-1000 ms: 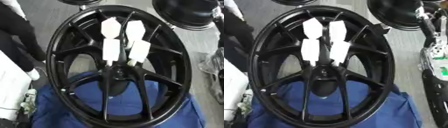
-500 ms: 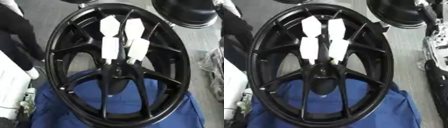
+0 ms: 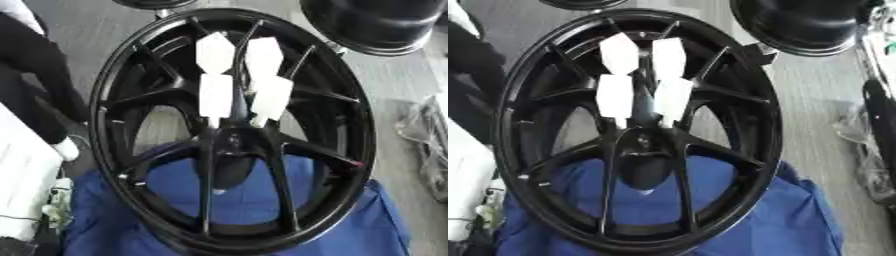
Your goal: Pull the pin out of the wheel hub.
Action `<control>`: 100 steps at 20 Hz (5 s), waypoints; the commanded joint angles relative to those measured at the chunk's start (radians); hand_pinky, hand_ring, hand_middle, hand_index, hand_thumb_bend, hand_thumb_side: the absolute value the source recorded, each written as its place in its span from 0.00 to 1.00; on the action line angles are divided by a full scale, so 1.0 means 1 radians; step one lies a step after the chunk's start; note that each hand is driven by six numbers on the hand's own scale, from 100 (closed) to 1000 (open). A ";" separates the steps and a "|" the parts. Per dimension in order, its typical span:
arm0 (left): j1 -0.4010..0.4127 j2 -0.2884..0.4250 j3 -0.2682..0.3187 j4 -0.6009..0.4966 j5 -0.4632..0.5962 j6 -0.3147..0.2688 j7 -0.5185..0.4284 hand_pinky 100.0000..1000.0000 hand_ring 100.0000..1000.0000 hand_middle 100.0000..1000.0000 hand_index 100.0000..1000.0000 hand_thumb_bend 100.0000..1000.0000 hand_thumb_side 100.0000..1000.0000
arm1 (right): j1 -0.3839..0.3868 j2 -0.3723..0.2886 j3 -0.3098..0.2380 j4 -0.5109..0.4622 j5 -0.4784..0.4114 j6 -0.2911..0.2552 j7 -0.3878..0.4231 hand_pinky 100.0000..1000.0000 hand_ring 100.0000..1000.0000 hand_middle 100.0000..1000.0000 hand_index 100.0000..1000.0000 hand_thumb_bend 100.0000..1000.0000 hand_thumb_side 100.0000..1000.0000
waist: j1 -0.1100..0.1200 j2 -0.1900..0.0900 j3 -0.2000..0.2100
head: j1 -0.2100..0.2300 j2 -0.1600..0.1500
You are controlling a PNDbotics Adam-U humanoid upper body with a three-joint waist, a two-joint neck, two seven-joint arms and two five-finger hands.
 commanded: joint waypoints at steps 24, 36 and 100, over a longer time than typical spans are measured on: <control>0.008 0.060 -0.015 -0.007 -0.001 0.012 -0.018 0.70 0.77 0.72 0.69 0.25 0.74 | -0.168 -0.308 0.219 -0.183 0.139 0.030 0.468 0.82 0.73 0.71 0.83 0.54 0.37 | -0.005 -0.042 -0.013 | 0.005 0.015; 0.002 0.059 -0.020 -0.009 0.001 0.013 -0.022 0.69 0.77 0.72 0.69 0.25 0.75 | -0.131 -0.344 0.253 -0.281 0.080 0.067 0.535 0.78 0.66 0.68 0.84 0.55 0.37 | -0.005 -0.032 -0.010 | -0.009 0.005; 0.008 0.051 -0.032 -0.012 0.008 0.023 -0.036 0.70 0.77 0.72 0.67 0.21 0.78 | -0.378 -0.144 0.533 -0.079 0.191 0.090 0.680 0.80 0.71 0.69 0.79 0.46 0.03 | -0.008 0.005 0.004 | -0.040 -0.005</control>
